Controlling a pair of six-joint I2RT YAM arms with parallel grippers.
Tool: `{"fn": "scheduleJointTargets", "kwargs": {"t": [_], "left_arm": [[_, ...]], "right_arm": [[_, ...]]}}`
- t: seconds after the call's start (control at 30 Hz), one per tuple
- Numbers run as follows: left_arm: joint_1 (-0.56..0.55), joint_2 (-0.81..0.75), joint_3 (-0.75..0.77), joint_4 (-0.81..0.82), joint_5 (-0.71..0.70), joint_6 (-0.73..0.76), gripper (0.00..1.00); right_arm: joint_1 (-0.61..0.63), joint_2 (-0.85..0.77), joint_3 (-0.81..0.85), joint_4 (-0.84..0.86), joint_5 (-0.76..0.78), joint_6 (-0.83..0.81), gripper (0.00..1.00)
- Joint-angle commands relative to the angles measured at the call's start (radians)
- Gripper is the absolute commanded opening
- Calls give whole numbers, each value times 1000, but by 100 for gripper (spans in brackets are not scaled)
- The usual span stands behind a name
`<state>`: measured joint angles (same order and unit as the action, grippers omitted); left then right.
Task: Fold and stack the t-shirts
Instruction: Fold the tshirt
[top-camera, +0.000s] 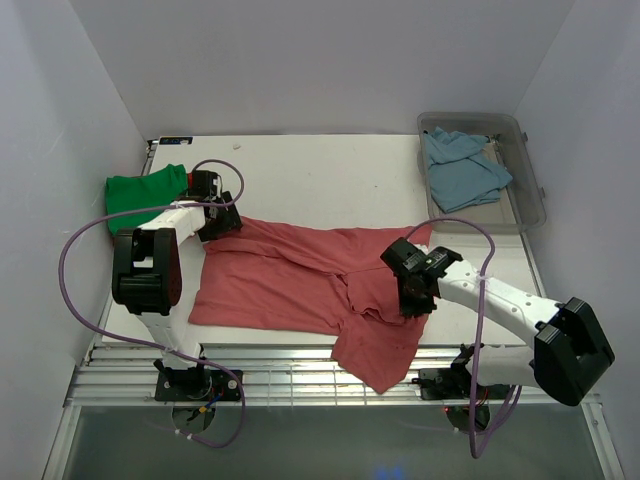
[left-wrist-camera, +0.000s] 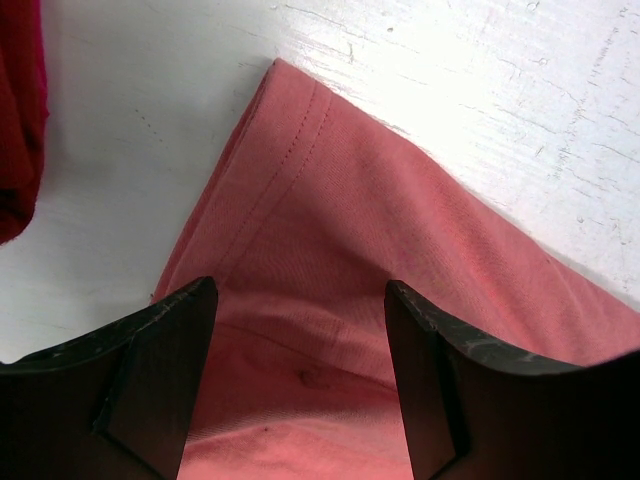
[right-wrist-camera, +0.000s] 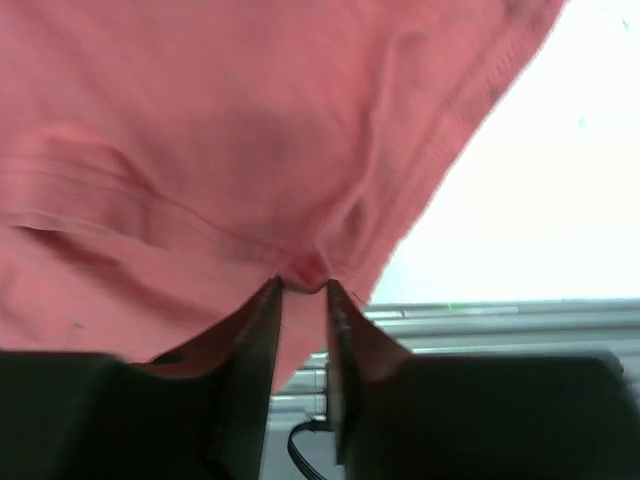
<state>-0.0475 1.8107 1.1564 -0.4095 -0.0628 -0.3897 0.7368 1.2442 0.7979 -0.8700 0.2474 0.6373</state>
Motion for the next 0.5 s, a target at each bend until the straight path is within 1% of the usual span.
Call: {"fn": "scheduleJointTargets", "kwargs": {"t": [0.0, 0.03, 0.13, 0.2, 0.23, 0.3, 0.33, 0.4, 0.43, 0.47], "left_arm": [[3, -45, 2, 18, 4, 5, 78], [3, -47, -1, 20, 4, 6, 78], [5, -47, 3, 29, 7, 3, 78], [3, -39, 12, 31, 14, 0, 78], [3, -28, 25, 31, 17, -1, 78], [3, -16, 37, 31, 21, 0, 77], [3, -10, 43, 29, 21, -1, 75], [3, 2, 58, 28, 26, -1, 71], [5, 4, 63, 29, 29, 0, 68], [3, 12, 72, 29, 29, 2, 58]], "right_arm": [[18, -11, 10, -104, 27, 67, 33], [30, -11, 26, -139, 44, 74, 43], [33, -20, 104, -132, 122, 75, 55], [30, 0, 145, -101, 186, 33, 55], [21, 15, 194, -92, 205, 21, 50], [4, 86, 240, -57, 233, -22, 39], [-11, 107, 259, -40, 240, -34, 25], [-43, 178, 296, 31, 242, -82, 16], [-56, 199, 305, 52, 242, -93, 9], [-69, 243, 319, 75, 243, -105, 8]]}}
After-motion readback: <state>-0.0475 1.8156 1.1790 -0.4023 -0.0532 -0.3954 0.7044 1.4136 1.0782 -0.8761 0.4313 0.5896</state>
